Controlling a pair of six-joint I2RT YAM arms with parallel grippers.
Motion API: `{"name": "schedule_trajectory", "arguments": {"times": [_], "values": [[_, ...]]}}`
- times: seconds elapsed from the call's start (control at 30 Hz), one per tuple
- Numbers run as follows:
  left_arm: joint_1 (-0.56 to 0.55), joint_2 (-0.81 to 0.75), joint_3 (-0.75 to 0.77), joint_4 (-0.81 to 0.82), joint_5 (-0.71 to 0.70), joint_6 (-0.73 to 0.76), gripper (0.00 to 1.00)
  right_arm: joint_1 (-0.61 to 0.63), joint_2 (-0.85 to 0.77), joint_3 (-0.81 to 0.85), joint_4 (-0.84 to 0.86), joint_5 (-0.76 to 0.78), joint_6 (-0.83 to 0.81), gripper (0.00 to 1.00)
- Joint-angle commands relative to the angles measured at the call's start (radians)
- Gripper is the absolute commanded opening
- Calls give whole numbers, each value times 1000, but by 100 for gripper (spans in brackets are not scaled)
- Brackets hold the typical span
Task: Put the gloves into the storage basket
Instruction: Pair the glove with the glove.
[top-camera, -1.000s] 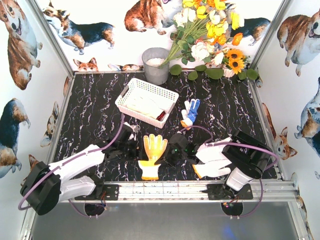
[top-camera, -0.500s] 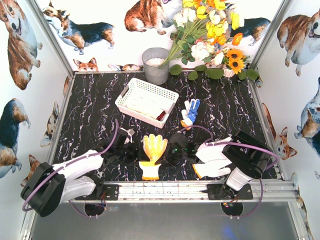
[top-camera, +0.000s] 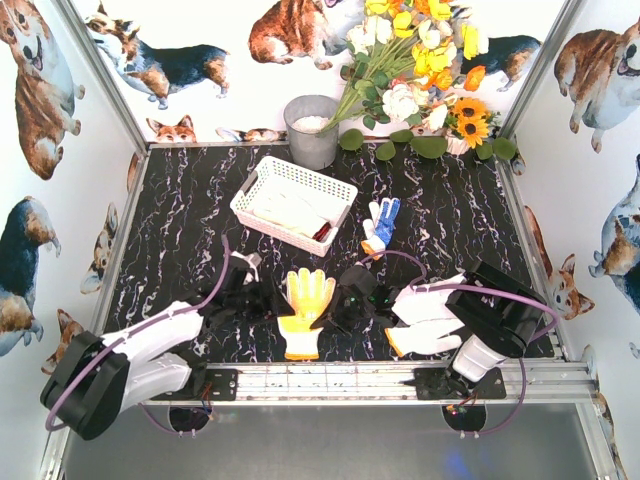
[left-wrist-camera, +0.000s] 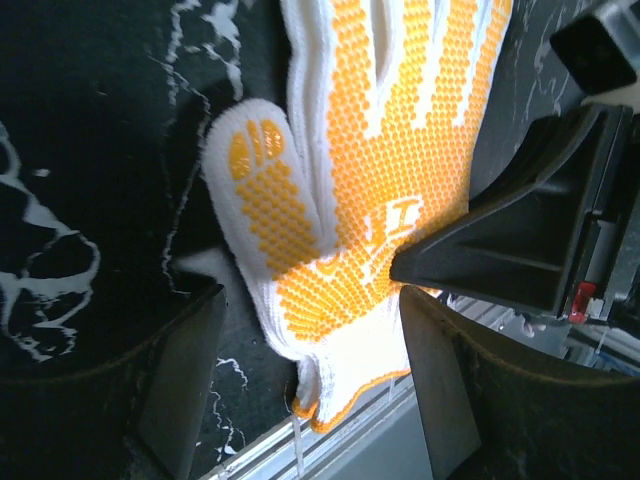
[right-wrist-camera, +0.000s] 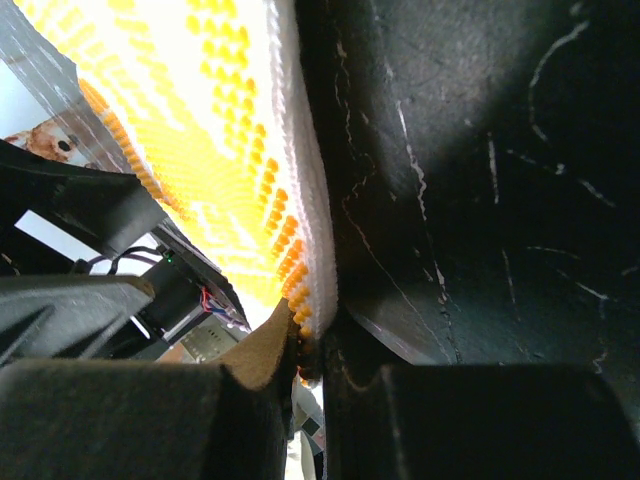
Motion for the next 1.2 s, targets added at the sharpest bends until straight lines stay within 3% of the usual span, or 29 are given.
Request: {"name": "schedule_trajectory", "arguments": {"times": [0.0,0.33,0.7,1.17], "values": [[60,-15,-62,-85,-104,57,66,-7,-19,8,-60,47,-30,0],[84,131,-114,142,91,35,63,-7,-18,15,-59,42,-31,0],[86,159,-172,174,138,3,62,-7,-36,-4,-40,59,-20,0],[103,384,-117,301,161,50,59,-5,-6,-5,12,44,9,0]]}}
